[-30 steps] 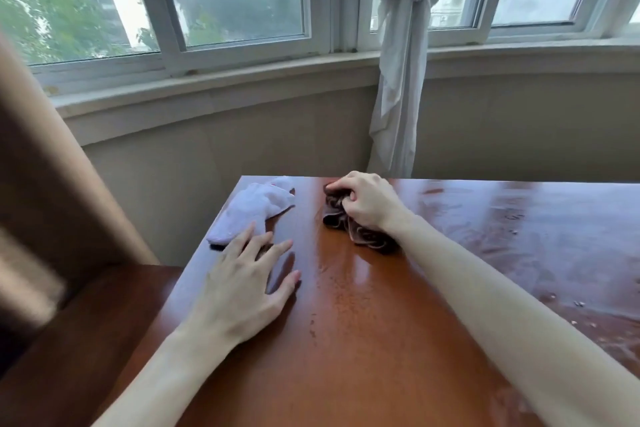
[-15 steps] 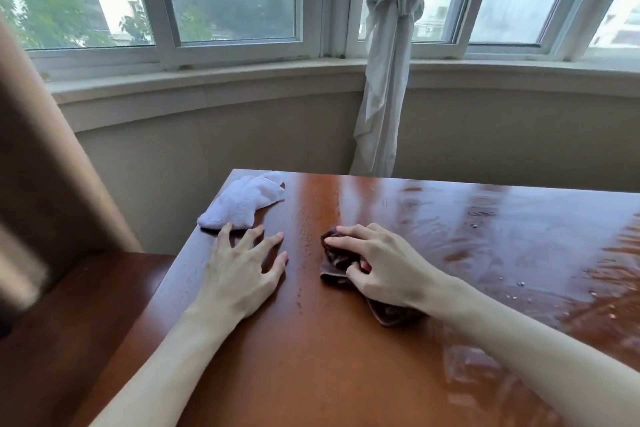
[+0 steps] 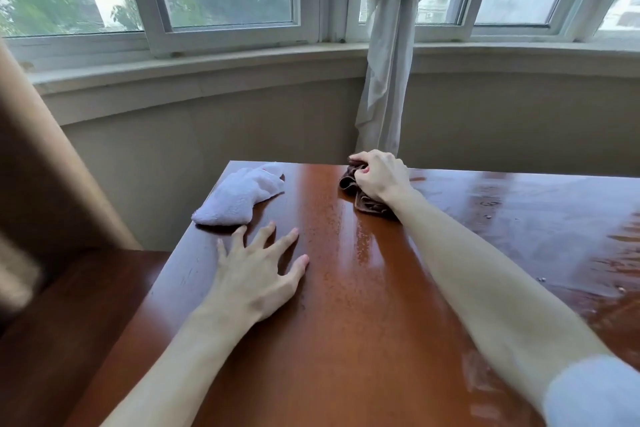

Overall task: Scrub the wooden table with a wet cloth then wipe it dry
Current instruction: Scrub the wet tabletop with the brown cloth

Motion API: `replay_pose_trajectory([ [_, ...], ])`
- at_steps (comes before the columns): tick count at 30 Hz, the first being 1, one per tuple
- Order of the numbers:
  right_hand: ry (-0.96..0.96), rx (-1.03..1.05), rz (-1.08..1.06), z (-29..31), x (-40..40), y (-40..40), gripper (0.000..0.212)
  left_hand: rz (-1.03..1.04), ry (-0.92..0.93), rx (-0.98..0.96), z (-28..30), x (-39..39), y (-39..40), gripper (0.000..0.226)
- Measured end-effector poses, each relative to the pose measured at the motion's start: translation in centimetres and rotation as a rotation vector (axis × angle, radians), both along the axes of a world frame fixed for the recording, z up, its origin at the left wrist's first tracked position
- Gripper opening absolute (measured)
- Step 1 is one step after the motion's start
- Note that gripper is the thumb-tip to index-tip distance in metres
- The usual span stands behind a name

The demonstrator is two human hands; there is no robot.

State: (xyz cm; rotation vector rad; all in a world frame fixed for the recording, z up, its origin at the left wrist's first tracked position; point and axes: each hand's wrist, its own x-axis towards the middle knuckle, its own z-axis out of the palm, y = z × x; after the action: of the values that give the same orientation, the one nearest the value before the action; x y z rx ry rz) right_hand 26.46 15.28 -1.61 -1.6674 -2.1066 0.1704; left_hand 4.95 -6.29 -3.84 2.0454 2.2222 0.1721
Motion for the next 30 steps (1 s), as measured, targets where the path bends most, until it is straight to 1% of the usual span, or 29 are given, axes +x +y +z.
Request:
replay_pose_trajectory([
  [2, -0.021, 0.001, 0.015, 0.2, -0.1, -0.3, 0.047, -0.006, -0.008, 0.004, 0.2, 0.1, 0.0, 0.062],
  [4, -0.021, 0.019, 0.051, 0.2, 0.1, -2.5, 0.048, -0.013, -0.022, -0.002, 0.4, 0.2, 0.0, 0.062],
  [9, 0.01, 0.005, 0.165, 0.6, 1.0, -12.3, 0.051, -0.007, -0.021, -0.017, 1.2, 0.2, -0.3, 0.061],
  [13, -0.025, -0.012, 0.335, 1.0, 1.8, -20.6, 0.051, -0.012, 0.029, -0.039, 2.0, 0.6, -0.7, 0.061],
  [16, -0.019, -0.019, 0.448, 1.2, 2.6, -24.3, 0.054, -0.017, 0.038, -0.039, 2.2, 0.7, -1.2, 0.062],
  [19, -0.012, -0.039, 0.483, 0.9, 3.1, -23.4, 0.06, -0.027, 0.028, -0.035, 1.8, 0.4, -1.1, 0.062],
  [22, -0.029, -0.024, 0.429, 0.5, 2.6, -19.4, 0.064, -0.026, 0.017, 0.002, 0.8, 0.1, -0.9, 0.063],
  [25, -0.034, 0.001, 0.283, 0.1, 1.6, -13.1, 0.059, -0.021, 0.011, 0.03, 0.0, 0.2, -1.1, 0.064],
  [27, -0.027, 0.014, 0.188, -0.1, -0.5, -8.9, 0.054, -0.006, 0.006, 0.037, -0.2, 0.2, -1.2, 0.067],
  [28, -0.032, 0.018, 0.169, -0.2, -2.1, -7.1, 0.052, 0.0, 0.01, 0.044, -0.1, 0.2, -1.1, 0.068],
  [30, -0.049, 0.016, 0.229, -0.2, -5.9, -4.6, 0.049, 0.004, 0.019, 0.059, -0.3, 0.4, -1.0, 0.071],
])
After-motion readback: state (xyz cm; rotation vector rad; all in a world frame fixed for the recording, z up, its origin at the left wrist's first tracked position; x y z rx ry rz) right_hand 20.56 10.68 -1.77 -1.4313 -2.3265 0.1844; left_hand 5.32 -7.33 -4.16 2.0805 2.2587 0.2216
